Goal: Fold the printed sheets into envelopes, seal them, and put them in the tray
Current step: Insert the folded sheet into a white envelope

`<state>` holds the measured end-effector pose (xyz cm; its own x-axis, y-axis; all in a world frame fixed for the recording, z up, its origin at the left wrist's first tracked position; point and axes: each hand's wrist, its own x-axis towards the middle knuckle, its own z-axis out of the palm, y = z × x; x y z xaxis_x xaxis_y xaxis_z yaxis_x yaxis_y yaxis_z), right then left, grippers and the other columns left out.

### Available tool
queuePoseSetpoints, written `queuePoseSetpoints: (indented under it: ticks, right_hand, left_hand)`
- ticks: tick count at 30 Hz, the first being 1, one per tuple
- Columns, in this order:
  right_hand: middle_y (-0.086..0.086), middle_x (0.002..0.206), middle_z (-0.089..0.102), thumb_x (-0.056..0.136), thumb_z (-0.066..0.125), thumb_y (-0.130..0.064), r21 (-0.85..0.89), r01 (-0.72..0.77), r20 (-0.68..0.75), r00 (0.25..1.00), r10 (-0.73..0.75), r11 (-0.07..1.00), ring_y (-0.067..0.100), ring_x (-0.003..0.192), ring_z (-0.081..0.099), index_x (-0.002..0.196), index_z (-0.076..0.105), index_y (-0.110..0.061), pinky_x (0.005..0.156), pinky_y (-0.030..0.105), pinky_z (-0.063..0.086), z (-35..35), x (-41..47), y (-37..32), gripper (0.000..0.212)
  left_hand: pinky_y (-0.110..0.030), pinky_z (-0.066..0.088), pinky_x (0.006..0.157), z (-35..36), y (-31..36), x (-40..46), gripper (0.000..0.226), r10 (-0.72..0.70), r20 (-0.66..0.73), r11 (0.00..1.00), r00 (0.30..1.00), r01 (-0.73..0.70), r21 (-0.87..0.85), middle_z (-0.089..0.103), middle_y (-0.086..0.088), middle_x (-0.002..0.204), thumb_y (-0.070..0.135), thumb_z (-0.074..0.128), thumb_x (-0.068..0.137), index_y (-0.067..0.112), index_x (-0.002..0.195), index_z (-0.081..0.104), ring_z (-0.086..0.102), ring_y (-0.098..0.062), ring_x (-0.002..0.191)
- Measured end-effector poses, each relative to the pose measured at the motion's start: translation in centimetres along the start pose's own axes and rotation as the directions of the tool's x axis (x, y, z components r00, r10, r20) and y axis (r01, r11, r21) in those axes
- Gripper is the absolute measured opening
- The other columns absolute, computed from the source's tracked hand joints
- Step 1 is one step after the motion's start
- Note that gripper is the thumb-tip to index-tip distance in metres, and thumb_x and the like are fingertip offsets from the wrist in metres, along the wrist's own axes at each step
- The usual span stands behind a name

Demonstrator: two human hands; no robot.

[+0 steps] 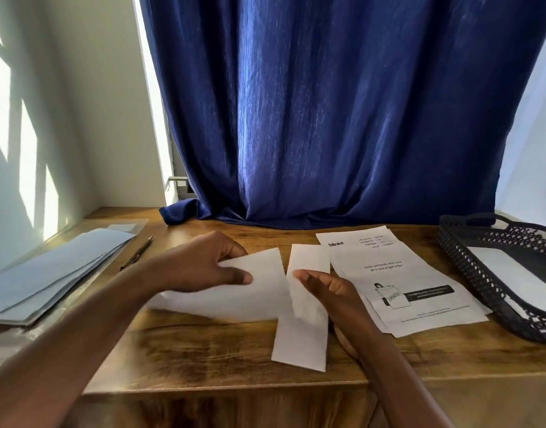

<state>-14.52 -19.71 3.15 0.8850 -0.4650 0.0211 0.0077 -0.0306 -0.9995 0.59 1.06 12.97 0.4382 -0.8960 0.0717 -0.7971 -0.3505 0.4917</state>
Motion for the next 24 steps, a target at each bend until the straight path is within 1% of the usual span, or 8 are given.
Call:
queuePoseSetpoints:
  ticks: [4,7,10,13,17,20,22,24]
  right_hand:
    - [-0.016,0.109,0.077,0.065,0.063,-0.088,-0.102,0.052,0.13,0.991,-0.039,0.993,0.008,0.097,0.074,0.104,0.078,-0.043,0.086,0.033,0.059,-0.2,-1.0,-0.1,0.061]
    - [-0.007,0.106,0.079,0.07,0.072,-0.075,-0.131,0.075,0.183,0.982,-0.051,0.988,0.018,0.093,0.076,0.1,0.08,-0.035,0.079,0.032,0.063,-0.4,-1.4,-0.1,0.051]
    - [-0.006,0.101,0.079,0.075,0.076,-0.06,-0.152,0.073,0.144,0.988,-0.051,0.986,0.018,0.088,0.077,0.094,0.081,-0.032,0.074,0.03,0.063,-0.4,-1.4,-0.3,0.034]
    - [-0.003,0.1,0.08,0.074,0.077,-0.06,-0.117,0.057,0.094,0.994,-0.046,0.991,0.019,0.087,0.077,0.09,0.081,-0.03,0.074,0.031,0.061,-0.7,-1.3,-0.3,0.034]
    - [-0.006,0.096,0.08,0.069,0.076,-0.072,-0.004,0.024,0.025,0.999,-0.023,1.0,0.017,0.083,0.077,0.089,0.081,-0.037,0.067,0.028,0.06,-0.7,-1.3,-0.7,0.04]
    - [-0.016,0.093,0.077,0.051,0.066,-0.094,0.087,0.023,-0.042,0.999,-0.019,0.996,0.008,0.084,0.075,0.088,0.076,-0.053,0.075,0.035,0.06,-0.8,-1.0,-0.9,0.056]
    - [-0.018,0.103,0.075,0.053,0.057,-0.099,0.083,0.036,0.005,0.999,-0.037,0.996,0.007,0.093,0.073,0.101,0.08,-0.041,0.082,0.036,0.059,-0.9,-0.9,-0.6,0.079]
    - [-0.022,0.112,0.072,0.056,0.054,-0.1,0.049,0.067,0.077,0.995,-0.07,0.997,0.006,0.101,0.071,0.11,0.079,-0.037,0.09,0.037,0.057,-0.9,-1.1,-0.2,0.087]
  left_hand:
    - [-0.019,0.048,0.077,-1.0,1.2,1.7,0.009,0.016,0.048,0.989,0.999,-0.023,0.146,0.071,0.023,0.097,0.042,0.077,0.09,0.04,0.097,0.074,0.063,0.006,0.089]
    - [-0.014,0.038,0.073,0.3,1.6,3.2,0.014,0.019,0.086,0.984,0.996,-0.034,0.172,0.063,0.028,0.093,0.039,0.079,0.089,0.042,0.096,0.067,0.058,0.011,0.084]
    - [-0.023,0.045,0.079,1.1,1.7,3.8,0.024,0.008,0.084,0.988,0.996,-0.021,0.151,0.064,0.024,0.103,0.047,0.079,0.087,0.035,0.106,0.071,0.06,0.002,0.091]
    - [-0.022,0.05,0.079,0.3,1.1,3.3,0.032,-0.028,0.091,0.992,0.995,0.016,0.125,0.07,0.024,0.1,0.058,0.08,0.081,0.039,0.105,0.072,0.064,0.004,0.091]
    - [-0.027,0.056,0.079,-2.0,0.5,2.0,0.02,0.0,0.093,0.992,0.996,-0.012,0.126,0.074,0.022,0.093,0.045,0.083,0.084,0.034,0.099,0.077,0.07,-0.001,0.085]
    - [-0.024,0.056,0.069,-4.1,0.8,1.1,0.021,0.046,-0.086,0.999,0.995,-0.046,-0.001,0.078,0.01,0.087,0.042,0.085,0.081,0.027,0.094,0.078,0.074,-0.009,0.078]
    - [-0.021,0.057,0.064,-5.1,1.1,0.3,0.032,-0.006,-0.268,0.971,0.963,-0.059,-0.233,0.08,0.005,0.088,0.049,0.088,0.072,0.027,0.092,0.079,0.076,-0.012,0.076]
    - [-0.03,0.062,0.067,-5.1,1.0,-0.2,0.048,-0.141,-0.402,0.836,0.905,-0.108,-0.538,0.08,-0.004,0.098,0.05,0.094,0.066,0.023,0.102,0.078,0.078,-0.02,0.084]
